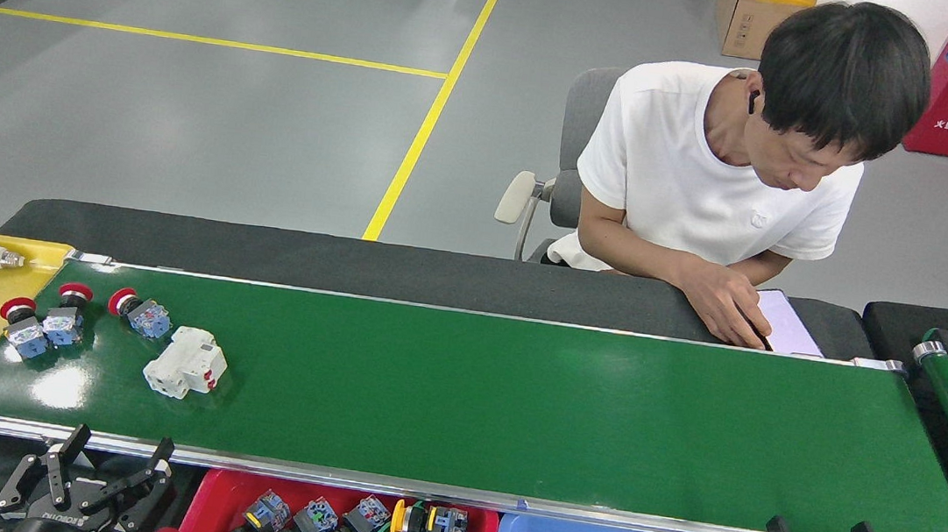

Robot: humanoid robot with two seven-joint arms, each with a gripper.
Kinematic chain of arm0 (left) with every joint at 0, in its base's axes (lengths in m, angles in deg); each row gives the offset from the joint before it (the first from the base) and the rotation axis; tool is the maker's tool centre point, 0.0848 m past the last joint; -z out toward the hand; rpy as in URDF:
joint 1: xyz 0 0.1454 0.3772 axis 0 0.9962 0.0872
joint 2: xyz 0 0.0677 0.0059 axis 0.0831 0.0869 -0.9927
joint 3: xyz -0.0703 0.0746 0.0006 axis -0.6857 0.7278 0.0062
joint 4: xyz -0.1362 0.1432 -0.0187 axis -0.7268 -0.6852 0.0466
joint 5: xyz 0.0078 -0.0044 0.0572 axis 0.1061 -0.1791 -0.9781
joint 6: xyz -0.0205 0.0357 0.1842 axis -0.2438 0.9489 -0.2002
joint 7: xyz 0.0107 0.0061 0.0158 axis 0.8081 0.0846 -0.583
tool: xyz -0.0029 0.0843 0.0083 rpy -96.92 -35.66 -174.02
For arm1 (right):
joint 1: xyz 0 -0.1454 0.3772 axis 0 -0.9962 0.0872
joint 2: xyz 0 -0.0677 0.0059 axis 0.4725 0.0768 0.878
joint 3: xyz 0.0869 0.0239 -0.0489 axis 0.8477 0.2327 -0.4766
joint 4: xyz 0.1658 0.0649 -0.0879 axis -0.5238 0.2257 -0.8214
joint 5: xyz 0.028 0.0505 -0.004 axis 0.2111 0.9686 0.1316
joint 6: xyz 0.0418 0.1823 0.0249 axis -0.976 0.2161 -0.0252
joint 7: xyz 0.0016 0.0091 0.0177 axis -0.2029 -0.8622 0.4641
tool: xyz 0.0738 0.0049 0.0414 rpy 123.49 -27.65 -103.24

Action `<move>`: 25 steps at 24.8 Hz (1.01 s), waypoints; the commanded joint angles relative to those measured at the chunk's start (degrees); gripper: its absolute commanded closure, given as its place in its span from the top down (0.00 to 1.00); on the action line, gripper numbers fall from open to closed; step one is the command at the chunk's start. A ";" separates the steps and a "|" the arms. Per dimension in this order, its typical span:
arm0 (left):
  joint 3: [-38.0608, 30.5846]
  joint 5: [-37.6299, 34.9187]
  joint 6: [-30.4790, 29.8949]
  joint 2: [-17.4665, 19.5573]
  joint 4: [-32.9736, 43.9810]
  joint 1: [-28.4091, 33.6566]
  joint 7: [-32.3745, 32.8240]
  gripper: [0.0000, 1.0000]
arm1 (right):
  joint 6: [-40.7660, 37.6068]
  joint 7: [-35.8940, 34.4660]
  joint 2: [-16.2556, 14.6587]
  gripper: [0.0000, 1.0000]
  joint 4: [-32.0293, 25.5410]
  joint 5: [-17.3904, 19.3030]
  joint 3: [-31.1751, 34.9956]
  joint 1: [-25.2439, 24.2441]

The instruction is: Pick switch part from conveyor to tray

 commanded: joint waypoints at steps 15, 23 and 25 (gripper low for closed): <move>6.76 -5.44 5.17 6.16 -35.50 -26.23 -8.43 0.99 | -0.14 -0.12 -0.18 0.98 -0.84 0.19 0.09 0.39; 8.78 -5.00 2.62 6.25 -34.54 -26.58 -8.25 0.11 | -0.14 -0.12 -0.18 0.98 -0.84 0.19 0.00 0.39; 8.69 -4.92 1.03 5.73 -32.43 -25.79 -8.25 0.08 | -0.14 -0.12 -0.18 0.98 -0.84 0.19 0.00 0.39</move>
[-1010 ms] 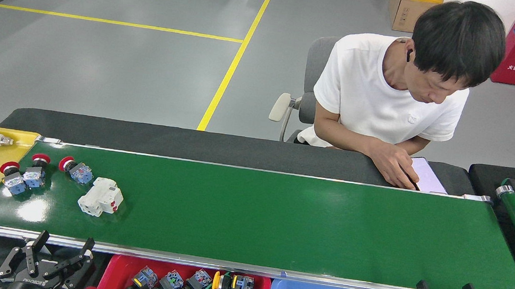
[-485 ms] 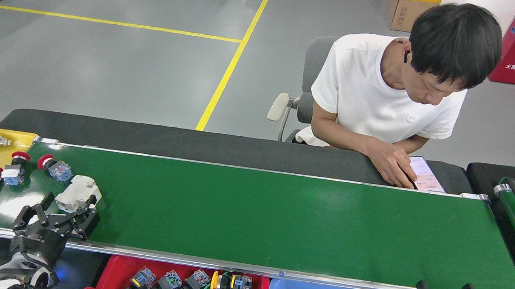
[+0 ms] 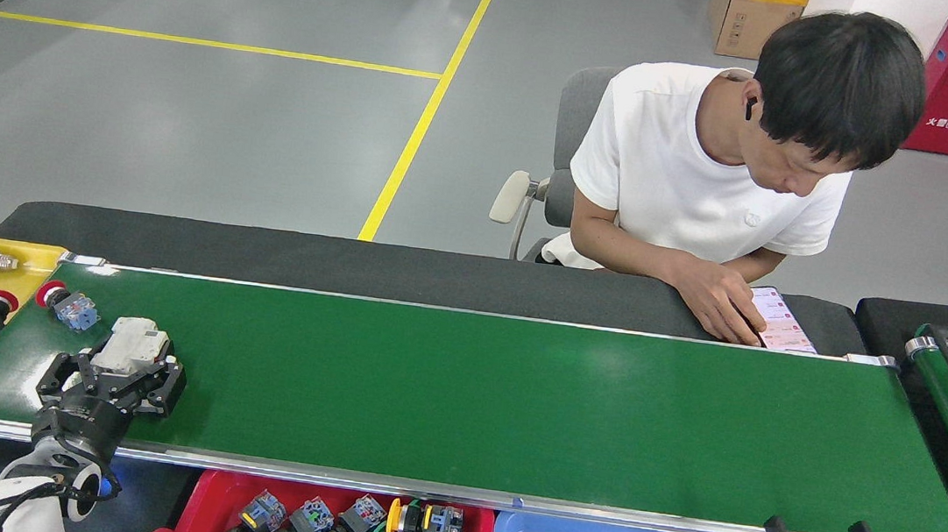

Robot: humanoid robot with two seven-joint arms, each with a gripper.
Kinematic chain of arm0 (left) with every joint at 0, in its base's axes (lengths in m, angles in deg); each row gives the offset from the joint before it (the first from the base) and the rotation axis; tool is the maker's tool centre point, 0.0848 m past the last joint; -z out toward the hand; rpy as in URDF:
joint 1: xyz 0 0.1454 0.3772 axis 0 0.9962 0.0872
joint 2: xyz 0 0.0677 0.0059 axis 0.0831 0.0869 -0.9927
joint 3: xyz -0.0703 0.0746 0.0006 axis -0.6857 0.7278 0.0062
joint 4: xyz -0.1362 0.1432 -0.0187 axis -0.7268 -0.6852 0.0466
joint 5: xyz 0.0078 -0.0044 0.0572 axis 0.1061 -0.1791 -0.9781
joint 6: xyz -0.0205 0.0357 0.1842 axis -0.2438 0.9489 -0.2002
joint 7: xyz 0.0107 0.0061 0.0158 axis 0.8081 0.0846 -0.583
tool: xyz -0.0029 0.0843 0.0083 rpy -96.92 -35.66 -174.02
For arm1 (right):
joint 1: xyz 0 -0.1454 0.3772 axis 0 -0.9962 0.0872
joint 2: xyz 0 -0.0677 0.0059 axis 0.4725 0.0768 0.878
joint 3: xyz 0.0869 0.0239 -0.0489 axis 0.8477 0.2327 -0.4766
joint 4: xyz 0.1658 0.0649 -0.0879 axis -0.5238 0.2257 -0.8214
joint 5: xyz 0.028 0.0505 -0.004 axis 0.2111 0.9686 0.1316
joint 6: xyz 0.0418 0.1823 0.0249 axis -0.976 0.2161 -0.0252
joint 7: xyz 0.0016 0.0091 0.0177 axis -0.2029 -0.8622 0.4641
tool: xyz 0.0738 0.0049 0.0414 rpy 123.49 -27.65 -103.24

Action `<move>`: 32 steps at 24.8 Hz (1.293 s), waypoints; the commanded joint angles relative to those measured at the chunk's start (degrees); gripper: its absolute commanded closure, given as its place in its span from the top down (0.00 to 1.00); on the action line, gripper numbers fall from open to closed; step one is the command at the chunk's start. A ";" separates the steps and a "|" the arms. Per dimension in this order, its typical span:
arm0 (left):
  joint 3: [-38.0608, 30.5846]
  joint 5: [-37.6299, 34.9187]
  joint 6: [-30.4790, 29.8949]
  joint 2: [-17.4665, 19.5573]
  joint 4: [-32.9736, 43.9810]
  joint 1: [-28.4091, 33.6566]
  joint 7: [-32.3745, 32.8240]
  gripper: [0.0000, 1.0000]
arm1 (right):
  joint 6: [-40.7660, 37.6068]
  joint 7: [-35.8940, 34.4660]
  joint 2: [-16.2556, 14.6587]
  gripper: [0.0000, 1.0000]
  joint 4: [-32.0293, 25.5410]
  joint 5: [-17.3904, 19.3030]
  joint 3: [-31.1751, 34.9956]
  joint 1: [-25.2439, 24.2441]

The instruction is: Pick switch part from conveyor to tray

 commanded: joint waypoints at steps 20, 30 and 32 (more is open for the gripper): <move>32.75 -6.52 -15.01 -6.38 51.42 23.03 5.13 0.10 | -0.25 -0.12 -0.53 0.98 -0.75 0.19 0.00 0.20; 47.25 -22.78 -16.95 -15.26 44.30 19.42 5.92 0.46 | 0.19 -0.12 -0.53 0.98 -0.66 0.19 0.53 0.46; 47.25 -23.13 -16.68 -15.61 44.12 19.42 6.19 0.73 | 0.19 -0.12 -0.44 0.98 -0.66 0.19 0.53 0.55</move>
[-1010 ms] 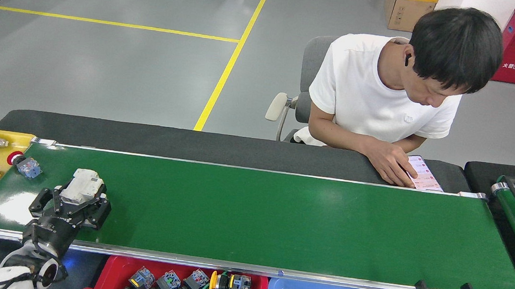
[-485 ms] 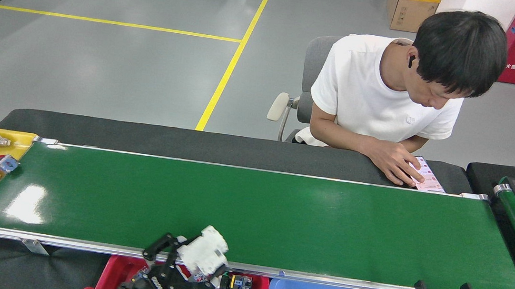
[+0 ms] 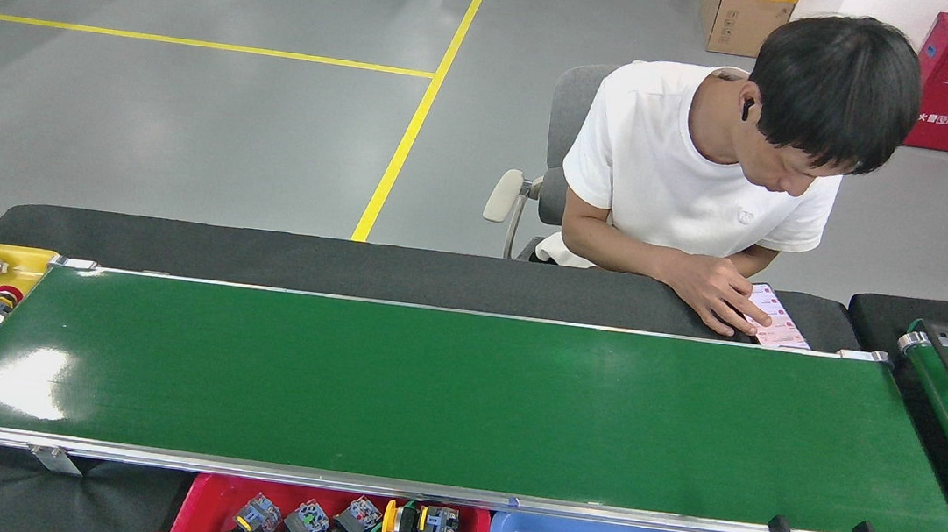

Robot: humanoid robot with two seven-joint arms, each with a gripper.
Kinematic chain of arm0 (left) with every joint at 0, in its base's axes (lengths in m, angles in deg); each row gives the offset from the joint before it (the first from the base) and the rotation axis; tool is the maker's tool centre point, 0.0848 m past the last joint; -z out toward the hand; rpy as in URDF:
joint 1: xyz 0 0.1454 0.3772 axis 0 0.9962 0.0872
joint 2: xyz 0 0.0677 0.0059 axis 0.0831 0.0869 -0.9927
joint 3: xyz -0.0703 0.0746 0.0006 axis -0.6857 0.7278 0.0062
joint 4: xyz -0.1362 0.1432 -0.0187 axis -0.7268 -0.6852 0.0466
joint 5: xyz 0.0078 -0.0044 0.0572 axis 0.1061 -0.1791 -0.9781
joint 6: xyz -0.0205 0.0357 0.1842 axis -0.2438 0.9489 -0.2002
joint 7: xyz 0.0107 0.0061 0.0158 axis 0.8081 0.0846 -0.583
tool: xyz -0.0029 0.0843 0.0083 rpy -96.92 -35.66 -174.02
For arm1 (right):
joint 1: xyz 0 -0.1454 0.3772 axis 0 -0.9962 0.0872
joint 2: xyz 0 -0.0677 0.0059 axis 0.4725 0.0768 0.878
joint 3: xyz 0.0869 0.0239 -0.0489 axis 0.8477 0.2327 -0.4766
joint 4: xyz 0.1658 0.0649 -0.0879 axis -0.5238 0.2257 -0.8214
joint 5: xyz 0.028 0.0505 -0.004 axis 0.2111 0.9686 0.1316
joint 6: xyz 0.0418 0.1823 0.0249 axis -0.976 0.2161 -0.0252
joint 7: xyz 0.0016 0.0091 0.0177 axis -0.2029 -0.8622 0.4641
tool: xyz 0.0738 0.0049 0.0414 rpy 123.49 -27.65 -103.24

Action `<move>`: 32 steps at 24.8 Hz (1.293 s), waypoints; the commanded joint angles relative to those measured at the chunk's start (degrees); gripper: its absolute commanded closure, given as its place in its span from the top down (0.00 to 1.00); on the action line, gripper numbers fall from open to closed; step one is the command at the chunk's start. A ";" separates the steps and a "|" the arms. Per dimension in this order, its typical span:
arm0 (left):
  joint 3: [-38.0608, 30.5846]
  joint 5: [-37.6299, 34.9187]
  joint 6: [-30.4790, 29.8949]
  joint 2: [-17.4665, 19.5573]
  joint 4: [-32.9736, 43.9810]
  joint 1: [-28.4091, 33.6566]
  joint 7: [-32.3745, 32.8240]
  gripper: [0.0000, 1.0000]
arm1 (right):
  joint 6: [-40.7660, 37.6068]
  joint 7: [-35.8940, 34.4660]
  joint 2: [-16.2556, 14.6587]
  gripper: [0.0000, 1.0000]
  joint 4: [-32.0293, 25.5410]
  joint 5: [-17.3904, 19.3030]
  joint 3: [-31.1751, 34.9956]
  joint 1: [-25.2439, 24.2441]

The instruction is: Pick switch part from conveyor to tray

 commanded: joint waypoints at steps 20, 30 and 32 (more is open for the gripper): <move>-48.72 27.36 -5.04 2.55 5.81 9.33 2.85 1.00 | 1.65 2.08 -0.61 0.99 -0.68 0.10 -0.38 3.25; -68.40 27.71 2.87 1.94 5.46 16.28 3.20 1.00 | 26.00 -4.34 -10.81 0.98 -0.68 0.54 -23.67 7.55; -68.84 27.80 5.68 1.94 5.29 17.68 3.55 1.00 | 26.26 -6.00 -10.55 0.99 -0.68 0.63 -25.43 7.64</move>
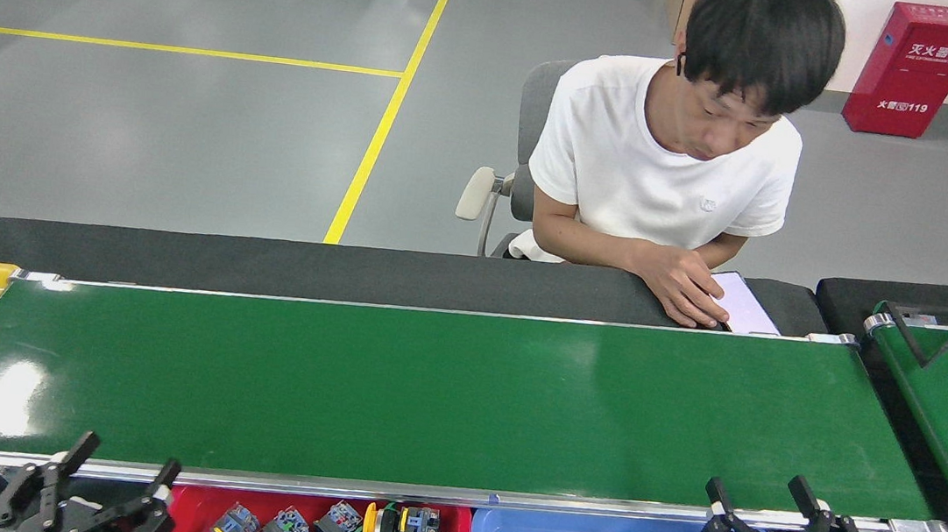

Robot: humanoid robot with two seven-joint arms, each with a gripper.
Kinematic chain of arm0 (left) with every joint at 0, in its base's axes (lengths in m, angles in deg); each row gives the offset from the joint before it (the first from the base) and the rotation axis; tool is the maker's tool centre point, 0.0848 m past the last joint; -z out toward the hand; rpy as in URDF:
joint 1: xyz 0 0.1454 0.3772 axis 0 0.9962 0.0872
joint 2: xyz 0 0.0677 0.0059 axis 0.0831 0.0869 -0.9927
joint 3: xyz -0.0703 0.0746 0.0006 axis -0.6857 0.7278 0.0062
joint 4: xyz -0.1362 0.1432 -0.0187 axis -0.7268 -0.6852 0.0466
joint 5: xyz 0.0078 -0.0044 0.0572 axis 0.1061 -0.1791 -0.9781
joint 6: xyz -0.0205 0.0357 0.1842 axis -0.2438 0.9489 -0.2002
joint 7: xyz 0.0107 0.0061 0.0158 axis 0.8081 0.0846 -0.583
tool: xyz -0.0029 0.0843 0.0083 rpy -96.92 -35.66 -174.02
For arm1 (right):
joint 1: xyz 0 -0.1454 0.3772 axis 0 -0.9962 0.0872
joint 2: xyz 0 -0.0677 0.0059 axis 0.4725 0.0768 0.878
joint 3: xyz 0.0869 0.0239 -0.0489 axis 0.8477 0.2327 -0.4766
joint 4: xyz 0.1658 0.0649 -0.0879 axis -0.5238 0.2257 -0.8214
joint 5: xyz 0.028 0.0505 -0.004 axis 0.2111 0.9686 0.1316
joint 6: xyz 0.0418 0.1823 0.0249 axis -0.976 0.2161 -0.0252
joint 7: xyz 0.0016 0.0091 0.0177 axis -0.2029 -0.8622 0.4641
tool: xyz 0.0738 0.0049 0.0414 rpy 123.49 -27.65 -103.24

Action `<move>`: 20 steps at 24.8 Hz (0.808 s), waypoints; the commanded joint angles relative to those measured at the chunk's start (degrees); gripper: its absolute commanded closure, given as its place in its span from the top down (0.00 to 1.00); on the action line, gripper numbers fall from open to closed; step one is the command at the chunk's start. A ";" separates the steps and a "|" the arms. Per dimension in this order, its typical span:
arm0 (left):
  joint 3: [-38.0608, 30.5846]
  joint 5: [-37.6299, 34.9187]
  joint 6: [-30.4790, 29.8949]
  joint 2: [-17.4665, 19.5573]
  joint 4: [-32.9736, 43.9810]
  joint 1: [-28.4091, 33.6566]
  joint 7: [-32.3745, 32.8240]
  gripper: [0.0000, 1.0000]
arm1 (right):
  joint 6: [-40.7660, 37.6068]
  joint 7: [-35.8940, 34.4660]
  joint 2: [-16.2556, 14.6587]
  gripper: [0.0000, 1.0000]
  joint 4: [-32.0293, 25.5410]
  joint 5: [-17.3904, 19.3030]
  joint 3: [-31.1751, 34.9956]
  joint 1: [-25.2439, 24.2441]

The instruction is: Pick switch part from conveyor to tray

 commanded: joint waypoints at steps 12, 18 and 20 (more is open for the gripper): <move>-4.52 5.71 3.72 0.79 -2.17 1.51 0.26 1.00 | -1.25 -4.42 1.14 0.99 -0.26 0.16 -0.50 -0.52; -2.50 7.38 2.75 -0.70 1.17 3.53 -0.09 1.00 | -1.60 -1.88 0.70 1.00 -0.53 0.08 -0.50 0.09; -1.00 7.38 3.28 -1.84 2.75 4.15 -0.09 1.00 | -1.60 -1.96 0.70 1.00 -0.62 0.08 -0.32 0.01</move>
